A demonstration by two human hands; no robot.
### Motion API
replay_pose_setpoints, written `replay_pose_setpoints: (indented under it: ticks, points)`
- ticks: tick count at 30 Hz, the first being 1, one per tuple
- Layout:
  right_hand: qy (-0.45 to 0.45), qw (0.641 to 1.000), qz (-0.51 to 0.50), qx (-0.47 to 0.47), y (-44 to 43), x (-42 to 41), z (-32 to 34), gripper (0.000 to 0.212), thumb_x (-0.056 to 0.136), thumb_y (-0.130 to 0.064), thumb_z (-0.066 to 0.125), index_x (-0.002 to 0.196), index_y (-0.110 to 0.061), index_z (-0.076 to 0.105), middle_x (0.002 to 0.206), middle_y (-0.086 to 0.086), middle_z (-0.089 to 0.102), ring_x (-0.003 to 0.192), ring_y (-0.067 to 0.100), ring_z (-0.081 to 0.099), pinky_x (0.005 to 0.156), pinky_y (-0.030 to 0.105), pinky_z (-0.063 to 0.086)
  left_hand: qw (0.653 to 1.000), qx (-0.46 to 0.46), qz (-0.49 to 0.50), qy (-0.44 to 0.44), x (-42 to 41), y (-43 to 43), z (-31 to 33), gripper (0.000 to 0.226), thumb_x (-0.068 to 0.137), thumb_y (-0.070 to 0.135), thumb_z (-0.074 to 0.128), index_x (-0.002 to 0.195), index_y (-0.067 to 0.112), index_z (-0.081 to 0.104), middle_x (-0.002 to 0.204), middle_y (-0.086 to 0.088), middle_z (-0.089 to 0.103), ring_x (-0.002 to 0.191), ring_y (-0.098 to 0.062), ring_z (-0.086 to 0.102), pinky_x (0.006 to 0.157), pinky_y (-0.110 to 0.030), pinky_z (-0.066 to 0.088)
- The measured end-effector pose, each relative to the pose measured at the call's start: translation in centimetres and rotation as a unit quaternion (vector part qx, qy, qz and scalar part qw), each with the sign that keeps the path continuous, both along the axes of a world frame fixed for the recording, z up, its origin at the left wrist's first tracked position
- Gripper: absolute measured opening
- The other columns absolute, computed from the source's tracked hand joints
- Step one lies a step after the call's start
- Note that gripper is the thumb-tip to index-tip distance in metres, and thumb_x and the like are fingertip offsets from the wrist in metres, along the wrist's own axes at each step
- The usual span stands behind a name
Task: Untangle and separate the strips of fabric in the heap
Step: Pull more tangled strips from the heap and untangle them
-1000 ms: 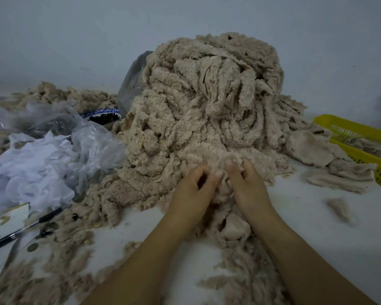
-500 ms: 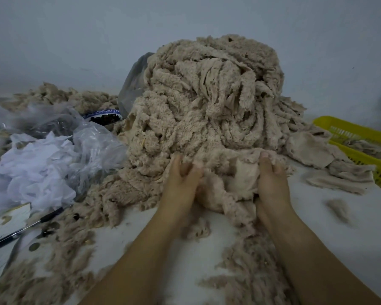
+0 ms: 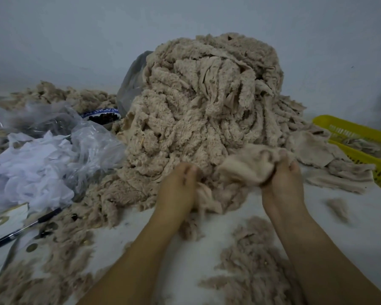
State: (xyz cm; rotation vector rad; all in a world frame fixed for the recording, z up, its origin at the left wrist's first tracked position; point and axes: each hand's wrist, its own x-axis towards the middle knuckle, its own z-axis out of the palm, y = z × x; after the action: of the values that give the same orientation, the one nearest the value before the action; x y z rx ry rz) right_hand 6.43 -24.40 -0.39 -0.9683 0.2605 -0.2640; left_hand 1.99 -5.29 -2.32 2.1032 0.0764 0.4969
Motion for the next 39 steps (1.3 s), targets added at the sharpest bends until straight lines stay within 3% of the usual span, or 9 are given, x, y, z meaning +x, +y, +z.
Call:
replay_pose_setpoints:
  ticks: [5,10,14,18,20,22,28,33,39]
  points:
    - [0.034,0.999,-0.017,-0.005,-1.2,0.5,-0.2,0.03,0.105,-0.031,0.046,0.125,-0.012,0.058,0.098,0.003,0.07,0.083,0.015,0.071,0.063,0.03,0.056,0.981,-0.16,0.105,-0.032,0.2,2.4,0.5,0.021,0.103,0.041,0.046,0.093,0.03,0.061,0.068,0.003,0.057,0.055,-0.007,0.054,0.048,-0.018,0.042]
    - [-0.023,0.992,0.121,0.01,1.0,-0.5,-0.1,0.023,0.101,-0.026,0.053,0.11,-0.008,0.065,0.095,0.009,0.074,0.09,0.021,0.073,0.073,0.033,0.059,0.991,0.104,0.016,-0.083,-0.8,-0.3,0.5,0.051,0.093,0.056,0.054,0.134,0.026,0.055,0.125,0.014,0.041,0.119,0.001,0.031,0.102,-0.021,0.029]
    - [-0.111,0.961,0.217,-0.129,2.2,-2.4,0.0,0.026,0.101,-0.026,0.052,0.09,-0.019,0.075,0.093,0.005,0.075,0.092,0.018,0.072,0.07,0.024,0.056,0.986,0.088,-0.116,-0.077,-1.3,-2.2,0.4,0.051,0.083,0.066,0.059,0.117,0.029,0.062,0.11,0.024,0.049,0.102,0.005,0.045,0.086,-0.01,0.037]
    - [-0.168,0.913,0.187,-0.322,2.9,-3.4,-0.2,0.026,0.093,-0.047,0.053,0.088,-0.03,0.071,0.101,-0.004,0.068,0.096,0.005,0.065,0.079,0.016,0.049,0.992,-0.075,-0.095,-0.043,-1.3,-1.9,0.2,0.02,0.096,0.033,0.062,0.076,0.028,0.064,0.076,0.008,0.062,0.071,0.005,0.056,0.067,-0.019,0.045]
    - [-0.156,0.925,0.139,-0.317,2.6,-2.9,-0.2,0.023,0.093,-0.046,0.056,0.096,-0.026,0.067,0.11,0.0,0.063,0.1,0.005,0.062,0.083,0.019,0.049,0.972,-0.211,-0.102,0.0,-1.5,-1.1,0.8,0.007,0.091,0.046,0.066,0.086,0.044,0.071,0.084,0.027,0.068,0.086,0.013,0.06,0.075,-0.008,0.046]
    - [-0.162,0.914,0.145,-0.341,2.2,-2.5,-0.3,0.021,0.087,-0.04,0.052,0.106,-0.035,0.06,0.111,-0.012,0.061,0.09,-0.003,0.06,0.074,0.011,0.047,0.939,-0.315,-0.13,0.037,-1.4,-0.6,1.2,0.034,0.081,0.055,0.069,0.102,0.029,0.076,0.106,0.015,0.073,0.108,-0.012,0.065,0.096,-0.028,0.051]
    - [-0.176,0.762,0.188,-0.594,2.9,-1.9,-2.3,0.024,0.091,-0.025,0.061,0.078,-0.039,0.047,0.069,-0.016,0.049,0.063,-0.009,0.053,0.053,0.01,0.034,0.835,-0.521,-0.168,0.047,-1.7,0.0,2.4,0.034,0.086,0.039,0.057,0.096,0.018,0.08,0.104,-0.011,0.075,0.098,-0.026,0.071,0.077,-0.033,0.06]
    - [-0.046,0.935,0.098,-0.338,0.9,-0.9,-1.1,0.032,0.092,-0.042,0.056,0.069,-0.019,0.052,0.063,-0.004,0.045,0.056,0.012,0.04,0.054,0.019,0.035,0.771,-0.623,-0.129,-0.006,-0.8,2.1,2.6,0.039,0.099,0.04,0.048,0.106,0.016,0.078,0.111,-0.006,0.074,0.104,-0.02,0.071,0.09,-0.038,0.054]
    - [-0.126,0.927,0.197,-0.292,2.3,-2.4,-0.3,0.029,0.1,-0.03,0.053,0.078,-0.028,0.072,0.09,-0.007,0.07,0.087,0.012,0.066,0.082,0.033,0.054,0.915,-0.392,-0.092,0.011,-1.1,0.1,1.7,0.023,0.098,0.036,0.056,0.098,0.028,0.079,0.105,-0.003,0.076,0.093,-0.015,0.074,0.07,-0.026,0.058]
